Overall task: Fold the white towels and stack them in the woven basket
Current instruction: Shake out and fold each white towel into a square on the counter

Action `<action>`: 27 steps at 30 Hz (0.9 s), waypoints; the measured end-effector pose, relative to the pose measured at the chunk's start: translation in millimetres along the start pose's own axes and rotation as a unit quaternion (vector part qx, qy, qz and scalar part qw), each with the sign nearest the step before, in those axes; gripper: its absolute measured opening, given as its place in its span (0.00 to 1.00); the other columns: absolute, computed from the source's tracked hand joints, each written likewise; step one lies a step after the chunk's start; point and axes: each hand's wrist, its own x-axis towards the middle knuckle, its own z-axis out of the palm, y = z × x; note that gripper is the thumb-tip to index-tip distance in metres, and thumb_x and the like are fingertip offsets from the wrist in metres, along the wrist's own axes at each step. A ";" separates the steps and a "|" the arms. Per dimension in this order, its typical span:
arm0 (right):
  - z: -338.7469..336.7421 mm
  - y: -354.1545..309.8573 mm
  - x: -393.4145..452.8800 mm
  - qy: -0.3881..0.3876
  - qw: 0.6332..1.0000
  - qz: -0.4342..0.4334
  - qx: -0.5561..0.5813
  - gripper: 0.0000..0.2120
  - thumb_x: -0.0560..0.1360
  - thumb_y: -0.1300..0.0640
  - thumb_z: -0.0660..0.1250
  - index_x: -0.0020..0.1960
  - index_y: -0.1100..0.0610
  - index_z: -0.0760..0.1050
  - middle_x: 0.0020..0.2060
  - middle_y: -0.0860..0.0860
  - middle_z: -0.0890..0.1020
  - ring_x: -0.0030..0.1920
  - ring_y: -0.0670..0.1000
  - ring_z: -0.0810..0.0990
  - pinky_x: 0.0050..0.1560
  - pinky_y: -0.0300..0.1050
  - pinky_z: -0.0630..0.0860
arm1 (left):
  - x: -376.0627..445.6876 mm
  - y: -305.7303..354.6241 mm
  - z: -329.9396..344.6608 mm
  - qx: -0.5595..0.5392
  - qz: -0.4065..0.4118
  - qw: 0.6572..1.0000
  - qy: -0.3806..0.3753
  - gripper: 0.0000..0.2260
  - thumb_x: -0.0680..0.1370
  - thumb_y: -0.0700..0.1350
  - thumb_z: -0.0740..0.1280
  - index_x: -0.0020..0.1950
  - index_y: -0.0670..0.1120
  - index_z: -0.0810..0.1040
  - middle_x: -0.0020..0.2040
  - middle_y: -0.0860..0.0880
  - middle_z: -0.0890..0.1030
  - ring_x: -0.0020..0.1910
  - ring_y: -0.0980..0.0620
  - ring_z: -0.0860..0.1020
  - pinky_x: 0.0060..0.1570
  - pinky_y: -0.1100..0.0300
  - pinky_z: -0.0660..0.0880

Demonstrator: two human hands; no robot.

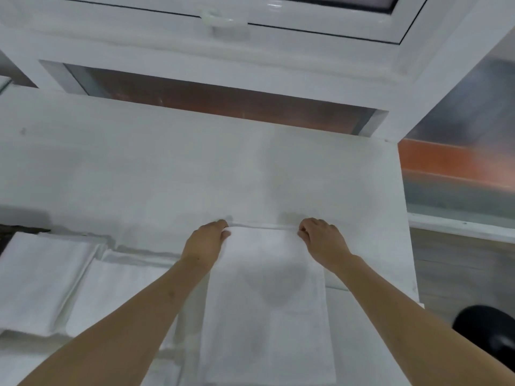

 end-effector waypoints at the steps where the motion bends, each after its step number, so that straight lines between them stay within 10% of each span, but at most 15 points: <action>1: 2.2 2.4 1.9 0.004 1.000 -0.002 -0.005 0.08 0.86 0.51 0.57 0.53 0.52 0.73 0.49 0.46 0.79 0.51 0.51 0.77 0.52 0.50 0.72 | 2.9 0.3 1.2 0.015 -0.002 1.000 -0.004 0.11 0.86 0.51 0.58 0.57 0.47 0.75 0.48 0.45 0.82 0.47 0.40 0.80 0.44 0.52 0.75; 13: 12.2 9.6 23.9 0.030 0.999 0.022 -0.023 0.08 0.85 0.49 0.57 0.50 0.51 0.70 0.40 0.47 0.78 0.45 0.54 0.76 0.50 0.52 0.72 | 38.3 0.5 6.9 0.037 -0.058 0.997 0.021 0.12 0.86 0.54 0.55 0.56 0.48 0.74 0.43 0.46 0.78 0.42 0.41 0.75 0.40 0.54 0.71; 21: 23.1 5.6 -38.0 0.154 0.987 0.038 -0.032 0.15 0.77 0.52 0.72 0.61 0.51 0.75 0.63 0.51 0.76 0.65 0.56 0.74 0.63 0.54 0.72 | -10.1 1.3 29.5 0.068 0.033 0.985 0.157 0.12 0.78 0.46 0.72 0.60 0.46 0.79 0.51 0.44 0.75 0.48 0.42 0.76 0.42 0.48 0.77; 27: 59.6 -7.6 -140.7 0.139 0.989 -0.056 0.007 0.06 0.78 0.54 0.70 0.55 0.52 0.78 0.56 0.47 0.77 0.58 0.53 0.78 0.57 0.48 0.72 | -107.0 -3.5 76.3 0.022 0.196 0.974 0.108 0.02 0.78 0.49 0.67 0.48 0.52 0.77 0.45 0.52 0.75 0.43 0.48 0.76 0.39 0.53 0.76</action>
